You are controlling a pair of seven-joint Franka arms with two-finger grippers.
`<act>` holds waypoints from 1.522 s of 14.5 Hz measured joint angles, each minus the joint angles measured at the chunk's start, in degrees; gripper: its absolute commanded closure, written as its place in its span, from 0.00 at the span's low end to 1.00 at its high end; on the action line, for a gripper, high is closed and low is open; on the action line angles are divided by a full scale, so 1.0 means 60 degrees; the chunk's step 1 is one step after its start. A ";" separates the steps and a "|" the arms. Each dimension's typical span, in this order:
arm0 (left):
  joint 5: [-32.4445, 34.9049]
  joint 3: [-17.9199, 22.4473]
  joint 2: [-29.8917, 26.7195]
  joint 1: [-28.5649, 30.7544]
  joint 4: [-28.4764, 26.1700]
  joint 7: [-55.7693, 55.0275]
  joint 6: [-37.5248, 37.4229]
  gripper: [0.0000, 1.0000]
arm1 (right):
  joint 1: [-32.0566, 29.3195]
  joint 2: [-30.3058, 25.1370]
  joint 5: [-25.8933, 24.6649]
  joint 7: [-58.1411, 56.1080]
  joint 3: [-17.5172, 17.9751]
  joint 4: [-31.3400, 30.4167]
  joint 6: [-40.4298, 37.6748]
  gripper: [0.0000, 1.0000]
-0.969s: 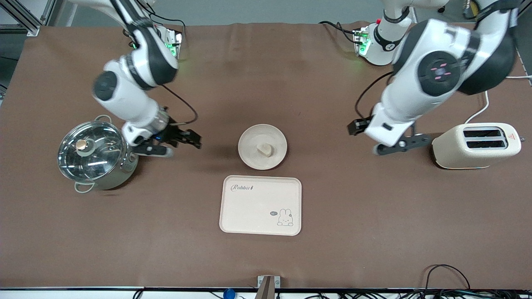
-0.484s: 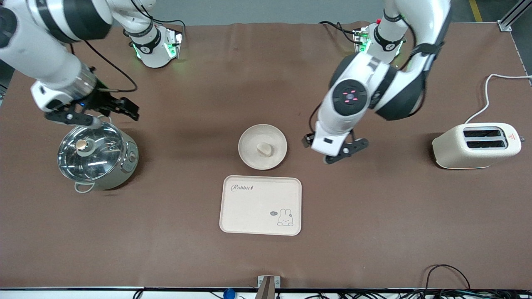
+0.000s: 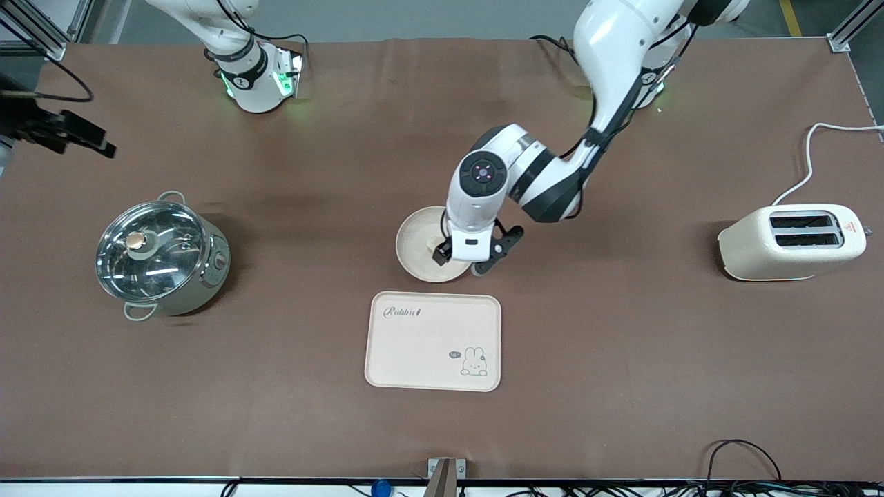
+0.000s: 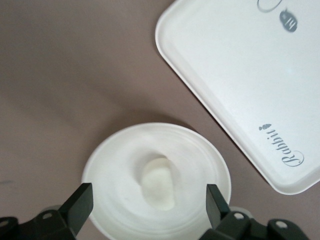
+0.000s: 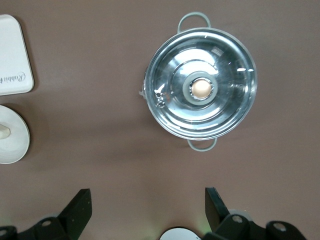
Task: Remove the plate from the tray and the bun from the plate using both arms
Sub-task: 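Lower the left gripper onto the white bun and close on it, then lift the bun off the plate with the left gripper toward the toaster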
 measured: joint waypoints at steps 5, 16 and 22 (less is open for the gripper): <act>0.0022 0.0024 0.0955 -0.0540 0.0093 -0.1112 0.0705 0.10 | 0.0001 0.0225 0.0000 -0.0013 0.0119 0.0577 -0.0003 0.00; 0.0024 0.0075 0.1365 -0.0617 0.0154 -0.1622 0.1199 0.71 | 0.0425 0.1137 -0.1168 0.0031 0.0247 0.2214 -0.1225 0.00; 0.0030 0.0161 0.0793 -0.0177 0.0572 -0.1650 -0.0235 0.79 | 0.0858 0.1138 -0.1274 0.0053 0.0323 0.2307 -0.1228 0.00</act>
